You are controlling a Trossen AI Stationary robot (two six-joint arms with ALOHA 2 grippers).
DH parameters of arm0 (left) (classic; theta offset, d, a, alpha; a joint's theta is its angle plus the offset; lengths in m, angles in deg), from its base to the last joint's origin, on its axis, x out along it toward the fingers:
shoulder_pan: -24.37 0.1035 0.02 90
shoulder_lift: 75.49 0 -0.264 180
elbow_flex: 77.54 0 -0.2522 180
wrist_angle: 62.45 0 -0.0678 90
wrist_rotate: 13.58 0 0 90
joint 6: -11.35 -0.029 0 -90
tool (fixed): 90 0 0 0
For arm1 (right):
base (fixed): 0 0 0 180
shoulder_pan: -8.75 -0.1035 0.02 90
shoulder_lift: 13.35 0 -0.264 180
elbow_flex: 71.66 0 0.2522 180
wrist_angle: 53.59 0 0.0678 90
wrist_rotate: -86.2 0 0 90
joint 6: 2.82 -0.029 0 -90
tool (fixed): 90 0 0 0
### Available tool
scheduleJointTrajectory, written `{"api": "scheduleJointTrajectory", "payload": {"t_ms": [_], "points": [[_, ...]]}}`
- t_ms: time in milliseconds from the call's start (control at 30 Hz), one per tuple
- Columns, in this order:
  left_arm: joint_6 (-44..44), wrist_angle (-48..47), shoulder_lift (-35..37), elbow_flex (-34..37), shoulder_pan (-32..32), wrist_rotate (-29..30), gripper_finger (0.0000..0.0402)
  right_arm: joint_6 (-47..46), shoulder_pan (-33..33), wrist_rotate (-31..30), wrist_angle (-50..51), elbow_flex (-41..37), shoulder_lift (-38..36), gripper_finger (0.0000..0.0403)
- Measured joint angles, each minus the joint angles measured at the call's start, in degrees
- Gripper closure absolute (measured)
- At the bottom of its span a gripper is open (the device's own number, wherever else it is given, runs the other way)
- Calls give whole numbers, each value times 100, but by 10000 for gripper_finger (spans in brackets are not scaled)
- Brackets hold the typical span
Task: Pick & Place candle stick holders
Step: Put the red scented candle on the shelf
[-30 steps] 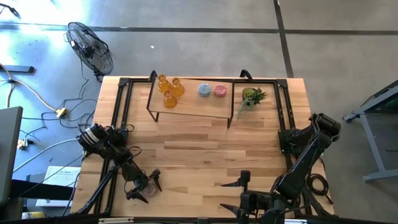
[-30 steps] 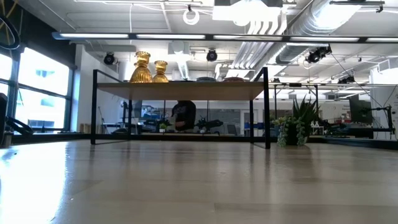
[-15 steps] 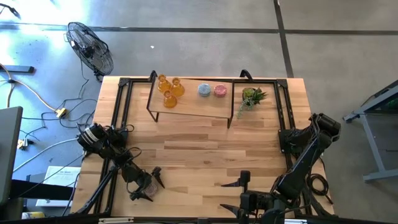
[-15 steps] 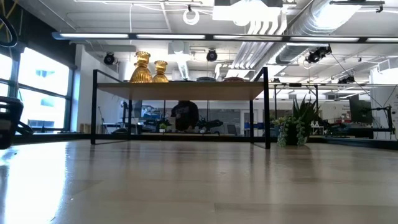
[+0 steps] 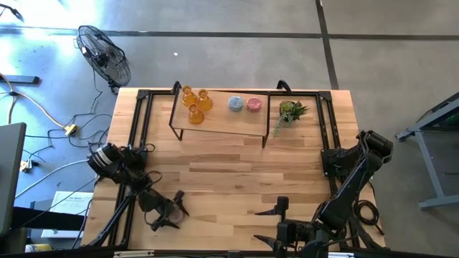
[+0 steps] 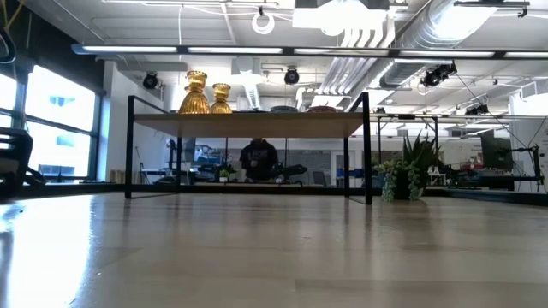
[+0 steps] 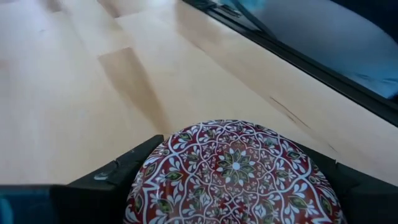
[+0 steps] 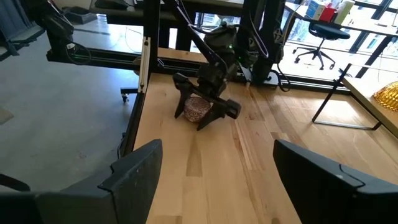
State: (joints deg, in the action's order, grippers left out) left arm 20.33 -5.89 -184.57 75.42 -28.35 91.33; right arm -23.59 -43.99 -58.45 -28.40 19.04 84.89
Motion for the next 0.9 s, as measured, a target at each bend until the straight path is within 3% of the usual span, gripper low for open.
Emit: {"api": "scheduleJointTrajectory", "payload": {"t_ms": [133, 267, 567, 900], "points": [[620, -21, -4, 4, -62, 619, 127, 0, 1, 60, 0, 0, 0, 100], [891, 95, -15, 7, -51, 720, 127, 44, 15, 251, 4, 0, 0, 100], [415, 1088, 12, 17, -49, 856, 127, 1524, 171, 437, 33, 0, 0, 100], [65, 1690, 17, -149, -49, 1037, 127, 1609, 476, 1440, -55, 0, 2, 100]]}}
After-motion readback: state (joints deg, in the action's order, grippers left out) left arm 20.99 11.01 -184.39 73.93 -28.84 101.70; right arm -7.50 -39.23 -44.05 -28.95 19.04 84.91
